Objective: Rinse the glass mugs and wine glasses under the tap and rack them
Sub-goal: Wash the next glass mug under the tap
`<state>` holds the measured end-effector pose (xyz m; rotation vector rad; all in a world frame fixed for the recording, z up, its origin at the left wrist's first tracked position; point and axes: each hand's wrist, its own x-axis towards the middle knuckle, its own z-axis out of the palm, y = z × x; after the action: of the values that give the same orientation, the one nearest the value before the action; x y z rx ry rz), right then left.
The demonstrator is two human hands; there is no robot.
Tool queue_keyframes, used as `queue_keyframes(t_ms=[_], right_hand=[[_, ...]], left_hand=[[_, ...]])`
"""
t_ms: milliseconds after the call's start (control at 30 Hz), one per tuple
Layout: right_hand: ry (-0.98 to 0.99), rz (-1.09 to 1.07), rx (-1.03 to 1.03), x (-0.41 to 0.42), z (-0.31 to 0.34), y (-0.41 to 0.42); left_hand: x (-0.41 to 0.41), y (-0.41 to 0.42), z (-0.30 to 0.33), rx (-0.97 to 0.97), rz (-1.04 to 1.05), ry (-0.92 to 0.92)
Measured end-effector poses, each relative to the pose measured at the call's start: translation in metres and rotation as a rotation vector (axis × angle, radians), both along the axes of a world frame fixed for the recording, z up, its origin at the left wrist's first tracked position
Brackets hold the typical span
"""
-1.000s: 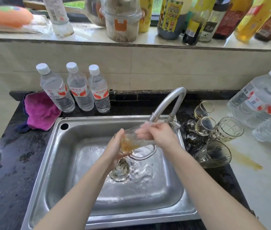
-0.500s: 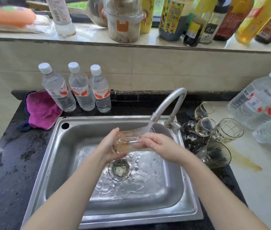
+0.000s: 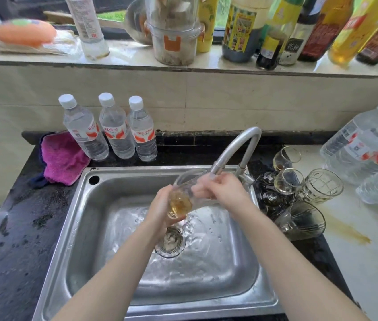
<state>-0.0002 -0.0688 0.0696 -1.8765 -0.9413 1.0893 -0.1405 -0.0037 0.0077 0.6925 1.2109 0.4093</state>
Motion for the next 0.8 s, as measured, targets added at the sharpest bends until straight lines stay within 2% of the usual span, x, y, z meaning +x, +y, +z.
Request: queue_keyframes(t_ms=[33,67,167,200,233,300,333,367,400,433,500,567,633,700,733,800], right_hand=[[0.043,-0.052,0.038,-0.005,0.002,-0.001],[0.012,0.005,0.082,-0.008,0.0,-0.002],[-0.218,0.352,-0.007,-0.004,-0.005,-0.009],[-0.225,0.357,-0.027,0.001,-0.006,-0.007],[-0.178,0.277,-0.011,0.003,-0.006,-0.004],[0.093,-0.012,0.053,0.001,-0.001,0.002],[0.211,-0.098,0.106,-0.003,0.003,0.002],[0.229,-0.089,0.143,-0.007,0.005,-0.001],[0.178,-0.001,0.158,-0.006,0.002,-0.006],[0.03,0.133,0.128,-0.005,0.0,-0.01],[-0.219,0.374,0.015,0.003,-0.005,-0.016],[-0.222,0.267,-0.008,0.005,-0.007,-0.009],[0.025,-0.033,0.049,0.001,-0.005,-0.001],[0.198,-0.135,0.131,-0.01,-0.002,-0.003],[0.158,-0.06,0.142,-0.011,-0.004,-0.008],[-0.039,0.222,0.042,-0.01,-0.004,-0.016]], left_hand=[[0.002,-0.001,0.003,0.05,0.016,0.023],[0.002,0.001,0.006,0.058,0.034,0.034],[-0.006,0.011,0.011,-0.08,0.036,0.015],[-0.009,0.011,0.012,-0.123,0.013,-0.013],[-0.008,0.009,0.013,-0.121,-0.012,-0.045],[-0.003,0.003,0.009,0.032,-0.042,-0.048],[-0.001,0.003,0.007,0.139,-0.048,-0.019],[0.001,0.005,0.007,0.212,-0.048,0.022],[0.001,0.009,0.006,0.23,-0.041,0.064],[-0.001,0.014,0.006,0.192,-0.032,0.095],[-0.008,0.023,0.004,0.029,-0.041,0.116],[-0.011,0.02,0.001,-0.065,-0.128,0.074],[-0.008,0.014,-0.004,0.012,-0.174,0.037],[-0.003,0.013,-0.004,0.113,-0.103,0.037],[-0.004,0.015,-0.001,0.101,-0.073,0.033],[-0.01,0.023,0.005,-0.015,-0.09,0.019]])
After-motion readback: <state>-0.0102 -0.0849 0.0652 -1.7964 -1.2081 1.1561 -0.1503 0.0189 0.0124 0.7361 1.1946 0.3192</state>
